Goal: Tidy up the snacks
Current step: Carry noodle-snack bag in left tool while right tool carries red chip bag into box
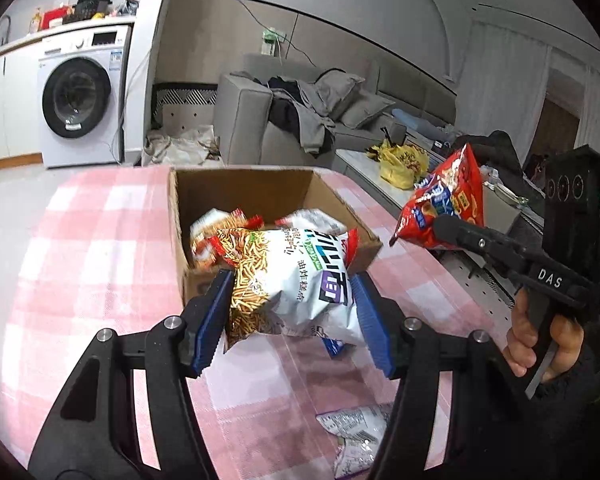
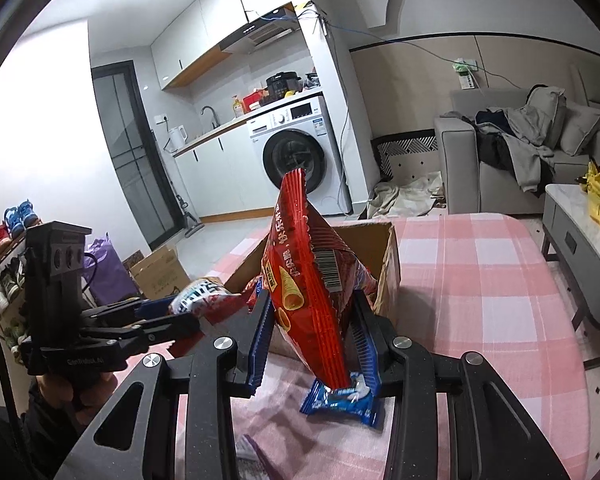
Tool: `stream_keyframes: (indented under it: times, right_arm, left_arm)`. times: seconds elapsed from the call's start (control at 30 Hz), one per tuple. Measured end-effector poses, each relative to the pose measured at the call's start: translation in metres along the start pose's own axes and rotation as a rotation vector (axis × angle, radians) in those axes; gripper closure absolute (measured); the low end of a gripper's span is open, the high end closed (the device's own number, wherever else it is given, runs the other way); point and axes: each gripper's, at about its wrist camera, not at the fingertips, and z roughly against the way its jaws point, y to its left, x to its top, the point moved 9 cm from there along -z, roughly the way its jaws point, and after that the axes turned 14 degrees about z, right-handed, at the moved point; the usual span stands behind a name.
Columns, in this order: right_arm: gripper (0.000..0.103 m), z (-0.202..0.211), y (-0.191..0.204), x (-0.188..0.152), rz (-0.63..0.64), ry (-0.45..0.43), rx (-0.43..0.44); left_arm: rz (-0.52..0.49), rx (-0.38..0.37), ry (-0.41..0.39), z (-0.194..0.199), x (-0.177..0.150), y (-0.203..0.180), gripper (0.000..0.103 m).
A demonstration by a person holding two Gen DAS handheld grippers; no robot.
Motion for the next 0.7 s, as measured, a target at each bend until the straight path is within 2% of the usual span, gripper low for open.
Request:
stream_keyframes:
  times: [0.37,0.7]
  right_arm:
    - [0.065,-0.022,-0.010,0.010,-0.015,-0.006,-0.058]
    - [0.065,-0.045,-0.017,0.015,-0.015,0.004,-0.077]
  left_arm:
    - [-0.051,0.089,-0.074,0.004,0.036,-0.002,0.045]
    - [-0.058,0.106,-0.053,-0.028,0.042,-0.001,0.045]
